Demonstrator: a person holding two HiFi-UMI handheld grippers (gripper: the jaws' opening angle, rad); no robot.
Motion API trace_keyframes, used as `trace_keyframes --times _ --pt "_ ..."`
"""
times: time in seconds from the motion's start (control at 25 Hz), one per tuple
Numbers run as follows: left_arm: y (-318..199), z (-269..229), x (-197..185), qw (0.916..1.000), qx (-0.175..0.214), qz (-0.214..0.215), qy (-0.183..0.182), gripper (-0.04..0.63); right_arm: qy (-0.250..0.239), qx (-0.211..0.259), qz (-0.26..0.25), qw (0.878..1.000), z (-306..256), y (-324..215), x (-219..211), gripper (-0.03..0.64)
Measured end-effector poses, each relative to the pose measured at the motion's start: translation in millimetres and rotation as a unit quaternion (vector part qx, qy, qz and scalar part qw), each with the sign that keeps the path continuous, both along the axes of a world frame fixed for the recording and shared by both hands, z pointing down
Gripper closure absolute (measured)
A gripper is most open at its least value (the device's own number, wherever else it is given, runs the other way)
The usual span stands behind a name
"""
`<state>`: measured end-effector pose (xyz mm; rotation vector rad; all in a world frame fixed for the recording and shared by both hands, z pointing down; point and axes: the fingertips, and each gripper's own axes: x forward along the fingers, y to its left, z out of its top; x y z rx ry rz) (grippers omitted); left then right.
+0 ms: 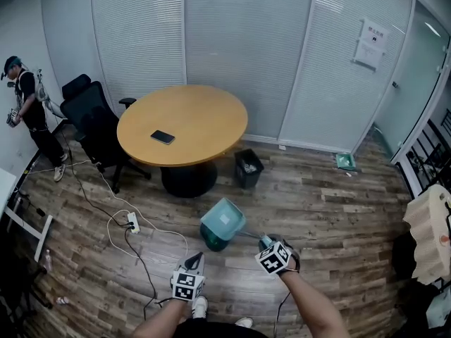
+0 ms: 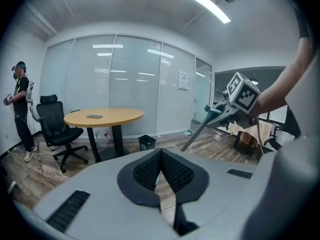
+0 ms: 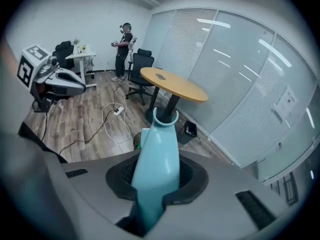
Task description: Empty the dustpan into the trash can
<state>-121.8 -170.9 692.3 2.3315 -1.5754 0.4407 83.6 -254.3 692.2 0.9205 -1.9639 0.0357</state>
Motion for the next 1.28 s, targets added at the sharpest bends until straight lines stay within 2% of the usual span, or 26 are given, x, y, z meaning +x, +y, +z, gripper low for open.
trace_keyframes --times 0.12,0.2,0.36,0.56,0.96,1.28 --pt "-2.9 -1.5 1.5 1.0 0.0 0.005 -0.002 0.584 -0.061 0.01 0.053 0.997 -10.8 -3.6 6.8 0.538" --pt "-4.1 0.3 2.9 1.0 -0.002 0.007 -0.002 0.584 -0.08 0.012 0.07 0.994 -13.1 -5.0 10.2 0.54" --pt "-2.8 3.7 10.2 0.9999 -0.007 0.013 -0.003 0.584 -0.085 0.015 0.071 0.994 -8.6 3.6 11.1 0.541" --pt "-5.3 1.4 16.3 0.9997 -0.004 0.024 -0.007 0.584 -0.109 0.02 0.103 0.988 -6.8 7.3 20.2 0.541" --pt "-10.2 3.1 30.4 0.999 -0.006 0.044 -0.007 0.584 -0.153 0.041 0.201 0.967 -14.6 27.6 74.0 0.543" --pt "-16.2 -1.0 62.1 0.9968 -0.005 0.08 -0.003 0.584 -0.142 0.04 0.266 0.953 -1.8 49.5 120.7 0.543"
